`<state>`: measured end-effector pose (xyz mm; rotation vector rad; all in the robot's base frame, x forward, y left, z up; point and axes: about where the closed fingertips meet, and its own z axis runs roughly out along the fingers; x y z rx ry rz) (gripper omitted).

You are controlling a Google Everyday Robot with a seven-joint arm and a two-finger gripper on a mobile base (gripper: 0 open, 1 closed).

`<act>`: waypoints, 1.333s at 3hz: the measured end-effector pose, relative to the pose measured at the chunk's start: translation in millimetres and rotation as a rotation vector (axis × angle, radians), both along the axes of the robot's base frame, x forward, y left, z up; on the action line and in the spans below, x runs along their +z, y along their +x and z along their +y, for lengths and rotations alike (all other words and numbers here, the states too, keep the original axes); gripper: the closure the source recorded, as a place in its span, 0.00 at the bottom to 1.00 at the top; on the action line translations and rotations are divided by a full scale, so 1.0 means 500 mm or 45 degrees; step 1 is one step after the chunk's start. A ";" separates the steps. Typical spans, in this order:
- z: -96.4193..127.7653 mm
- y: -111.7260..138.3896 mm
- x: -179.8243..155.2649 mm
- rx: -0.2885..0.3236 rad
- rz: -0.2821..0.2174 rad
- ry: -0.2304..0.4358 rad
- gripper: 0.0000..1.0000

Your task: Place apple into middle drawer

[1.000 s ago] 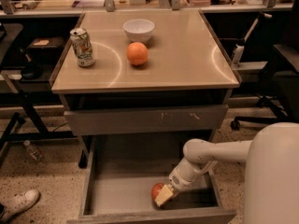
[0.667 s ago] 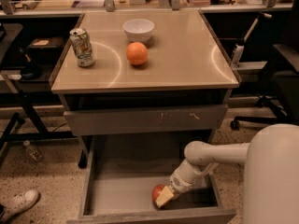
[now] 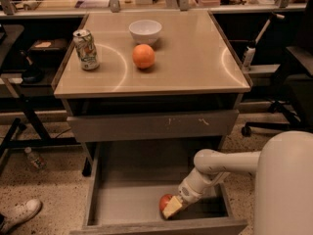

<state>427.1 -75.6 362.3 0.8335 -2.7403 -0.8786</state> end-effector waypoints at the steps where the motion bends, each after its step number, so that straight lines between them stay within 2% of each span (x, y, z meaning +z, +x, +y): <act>1: 0.000 0.000 0.000 0.000 0.000 0.000 0.81; 4: 0.000 0.000 0.000 0.000 0.000 0.000 0.11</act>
Offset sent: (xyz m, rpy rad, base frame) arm 0.0000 0.0000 0.0000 0.0000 0.0000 0.0000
